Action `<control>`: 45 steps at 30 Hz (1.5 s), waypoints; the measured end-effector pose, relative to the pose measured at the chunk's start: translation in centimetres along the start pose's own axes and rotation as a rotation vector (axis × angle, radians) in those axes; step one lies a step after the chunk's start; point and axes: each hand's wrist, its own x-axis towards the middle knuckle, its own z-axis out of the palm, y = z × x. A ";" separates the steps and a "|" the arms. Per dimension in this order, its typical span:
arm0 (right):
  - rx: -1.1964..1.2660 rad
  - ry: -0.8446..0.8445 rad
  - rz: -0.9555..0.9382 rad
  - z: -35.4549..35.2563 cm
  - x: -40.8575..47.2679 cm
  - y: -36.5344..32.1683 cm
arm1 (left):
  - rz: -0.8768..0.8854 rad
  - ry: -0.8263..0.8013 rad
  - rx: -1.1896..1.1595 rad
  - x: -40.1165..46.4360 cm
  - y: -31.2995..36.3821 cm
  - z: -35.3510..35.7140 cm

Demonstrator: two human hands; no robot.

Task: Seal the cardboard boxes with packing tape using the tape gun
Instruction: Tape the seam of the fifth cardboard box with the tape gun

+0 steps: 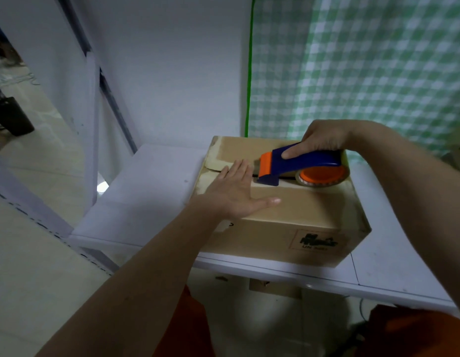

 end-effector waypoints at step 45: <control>0.152 0.086 0.138 -3.9 -5.5 13.5 | 0.067 -0.067 0.024 1.7 12.3 -0.5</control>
